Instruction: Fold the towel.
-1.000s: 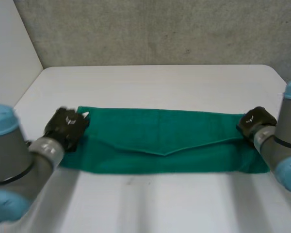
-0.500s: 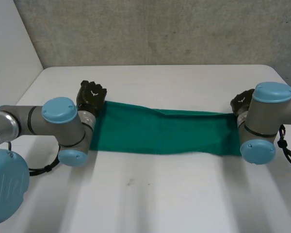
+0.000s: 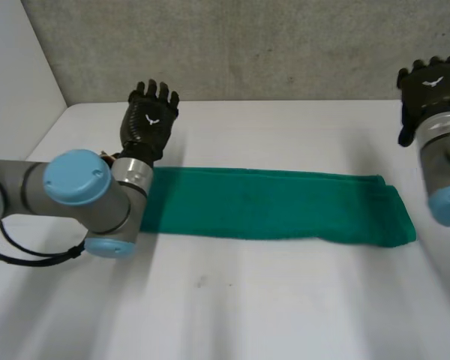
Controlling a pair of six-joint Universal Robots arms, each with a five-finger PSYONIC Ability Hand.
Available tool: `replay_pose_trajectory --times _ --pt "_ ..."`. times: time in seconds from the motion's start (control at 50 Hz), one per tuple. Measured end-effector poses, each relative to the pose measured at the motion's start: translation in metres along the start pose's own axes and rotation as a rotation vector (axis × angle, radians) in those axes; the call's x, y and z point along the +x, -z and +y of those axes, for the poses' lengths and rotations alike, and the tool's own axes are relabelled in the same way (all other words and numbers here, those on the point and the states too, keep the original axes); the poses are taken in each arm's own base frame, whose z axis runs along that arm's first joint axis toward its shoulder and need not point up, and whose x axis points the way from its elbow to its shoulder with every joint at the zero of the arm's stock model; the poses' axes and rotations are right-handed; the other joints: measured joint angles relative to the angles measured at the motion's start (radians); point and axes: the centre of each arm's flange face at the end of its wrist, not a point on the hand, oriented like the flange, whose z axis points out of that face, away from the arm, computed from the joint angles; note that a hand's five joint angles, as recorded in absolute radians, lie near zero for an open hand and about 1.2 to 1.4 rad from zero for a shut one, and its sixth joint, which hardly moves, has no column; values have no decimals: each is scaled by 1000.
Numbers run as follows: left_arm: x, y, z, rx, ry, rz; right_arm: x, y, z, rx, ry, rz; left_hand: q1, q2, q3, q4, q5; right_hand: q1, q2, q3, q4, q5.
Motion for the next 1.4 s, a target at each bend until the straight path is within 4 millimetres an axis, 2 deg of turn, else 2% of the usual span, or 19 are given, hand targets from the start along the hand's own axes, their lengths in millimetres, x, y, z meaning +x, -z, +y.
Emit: replay_pose_trajectory --times 0.1,0.18,0.28,0.42,0.58,0.7,0.72,0.76,0.8,0.82,0.84,0.92,1.12,1.22,1.24,1.28,1.34,1.38,1.4 --pt "-17 21 -13 -21 33 0 15 22 -4 -25 -2 -51 0 0 0 0 0 0 0 0 0 0" --pt "-24 39 -20 -45 92 10 19 42 8 -103 -7 -122 0 0 0 0 0 0 0 0 0 0" --pt "-31 75 -27 -124 267 54 15 65 41 -262 -61 -222 0 0 0 0 0 0 0 1 0 0" --pt "-28 102 -25 -241 439 106 5 76 76 -344 -123 -302 0 0 0 0 0 66 101 114 84 77" --pt "-22 113 -17 -314 511 128 -14 66 120 -362 -145 -336 0 0 0 0 0 184 224 243 223 193" --pt "-20 114 -15 -321 509 133 -21 60 133 -365 -132 -335 0 0 0 0 0 217 270 280 259 228" --pt "-20 114 -15 -322 508 134 -22 58 136 -365 -127 -334 0 0 0 0 0 257 321 329 306 272" --pt "-19 116 -14 -325 505 137 -24 53 144 -361 -102 -325 0 0 0 0 0 584 706 692 670 618" --pt "-19 116 -14 -325 505 137 -24 53 144 -361 -102 -325 0 0 0 0 0 584 706 692 670 618" --pt "-19 116 -13 -328 504 138 -21 48 147 -360 -86 -299 0 0 0 0 0 746 914 913 894 841" --pt "-19 117 -13 -329 503 138 -15 43 150 -359 -69 -258 0 0 0 0 0 759 955 958 941 883" --pt "-19 117 -12 -331 503 138 -4 36 154 -362 -38 -184 0 0 0 0 0 759 959 967 954 889" --pt "-20 118 -11 -335 503 135 61 7 168 -416 232 45 0 0 0 0 0 759 959 967 954 895" --pt "-21 117 -10 -337 502 129 69 -4 147 -355 321 69 0 0 0 0 0 763 959 968 955 907" --pt "-21 117 -11 -337 502 128 62 -8 126 -286 344 60 0 0 0 0 0 764 959 971 955 907" --pt "-22 117 -11 -337 501 125 40 -10 87 -163 359 26 0 0 0 0 0 764 959 973 955 907" --pt "-23 117 -10 -337 501 122 9 -5 45 -28 358 -34 0 0 0 0 0 764 959 975 956 907" --pt "-24 116 -10 -338 500 118 -35 12 2 129 347 -141 0 0 0 0 0 764 959 975 958 907" --pt "-25 116 -10 -338 500 116 -45 17 -7 159 344 -165 0 0 0 0 0 764 959 975 958 907"
